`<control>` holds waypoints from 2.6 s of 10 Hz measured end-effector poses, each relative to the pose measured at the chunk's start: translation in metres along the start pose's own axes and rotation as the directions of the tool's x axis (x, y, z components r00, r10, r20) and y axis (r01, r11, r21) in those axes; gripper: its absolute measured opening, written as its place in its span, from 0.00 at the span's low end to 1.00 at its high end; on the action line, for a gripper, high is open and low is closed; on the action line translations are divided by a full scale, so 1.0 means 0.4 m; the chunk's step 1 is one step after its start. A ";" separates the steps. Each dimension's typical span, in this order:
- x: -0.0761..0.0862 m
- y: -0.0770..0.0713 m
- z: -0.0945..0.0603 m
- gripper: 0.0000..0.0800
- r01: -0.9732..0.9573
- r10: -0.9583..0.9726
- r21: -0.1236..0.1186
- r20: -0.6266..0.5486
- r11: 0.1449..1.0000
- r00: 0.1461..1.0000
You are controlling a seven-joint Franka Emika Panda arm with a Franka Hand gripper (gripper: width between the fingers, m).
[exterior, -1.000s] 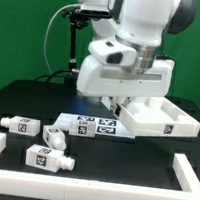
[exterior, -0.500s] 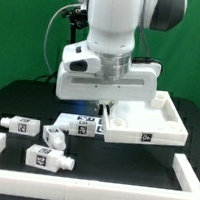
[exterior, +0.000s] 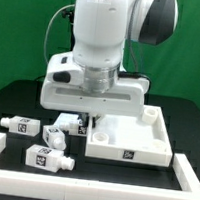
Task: Assemble one leg
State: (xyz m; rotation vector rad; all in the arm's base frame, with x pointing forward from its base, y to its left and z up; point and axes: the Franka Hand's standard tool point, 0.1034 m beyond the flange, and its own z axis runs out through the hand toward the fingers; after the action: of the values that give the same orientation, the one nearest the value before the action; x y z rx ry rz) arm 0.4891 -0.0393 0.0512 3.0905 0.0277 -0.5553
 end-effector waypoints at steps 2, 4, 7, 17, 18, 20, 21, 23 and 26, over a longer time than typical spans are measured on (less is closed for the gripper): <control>0.019 -0.007 0.008 0.06 -0.018 0.018 -0.006 -0.001 1.000 1.000; 0.025 -0.012 0.013 0.06 -0.012 0.011 -0.009 -0.018 1.000 1.000; 0.025 -0.012 0.018 0.06 -0.012 0.012 -0.010 -0.015 1.000 1.000; 0.241 -0.044 0.009 0.06 -0.092 0.091 -0.045 -0.020 0.995 0.996; 0.241 -0.043 0.008 0.06 -0.096 0.095 -0.046 -0.021 0.994 0.995; 0.241 -0.042 0.007 0.06 -0.091 0.091 -0.044 -0.021 0.995 0.996; 0.240 -0.042 0.009 0.06 -0.092 0.091 -0.045 -0.020 0.995 0.996; 0.240 -0.042 0.009 0.46 -0.092 0.091 -0.045 -0.020 0.995 0.996; 0.219 -0.033 -0.016 0.78 -0.090 0.090 -0.041 -0.006 0.995 0.996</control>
Offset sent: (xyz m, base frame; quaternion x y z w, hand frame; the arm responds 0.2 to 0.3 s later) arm 0.0000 0.0000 0.0000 0.0000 0.0000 0.0000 1.0000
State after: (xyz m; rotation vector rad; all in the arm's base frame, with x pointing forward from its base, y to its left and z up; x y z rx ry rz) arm 0.5730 -0.0246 0.0266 3.0349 -0.0988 -0.5377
